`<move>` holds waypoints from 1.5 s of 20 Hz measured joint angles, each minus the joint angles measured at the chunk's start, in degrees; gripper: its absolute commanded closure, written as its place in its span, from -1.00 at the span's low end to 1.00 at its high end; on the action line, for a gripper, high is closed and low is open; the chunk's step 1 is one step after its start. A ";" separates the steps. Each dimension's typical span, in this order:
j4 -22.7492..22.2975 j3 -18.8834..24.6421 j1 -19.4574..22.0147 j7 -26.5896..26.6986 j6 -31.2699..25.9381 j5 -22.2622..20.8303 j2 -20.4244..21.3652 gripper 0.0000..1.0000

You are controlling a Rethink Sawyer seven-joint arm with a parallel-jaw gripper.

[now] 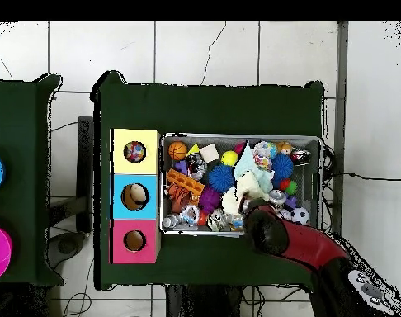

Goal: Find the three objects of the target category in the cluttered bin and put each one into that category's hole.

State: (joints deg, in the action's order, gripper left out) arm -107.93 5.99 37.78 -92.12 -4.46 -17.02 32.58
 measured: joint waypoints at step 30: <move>-2.90 7.76 -0.78 0.00 -19.36 8.67 4.17 -1.00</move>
State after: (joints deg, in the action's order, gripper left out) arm -110.84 13.75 36.99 -92.12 -23.82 -8.35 36.76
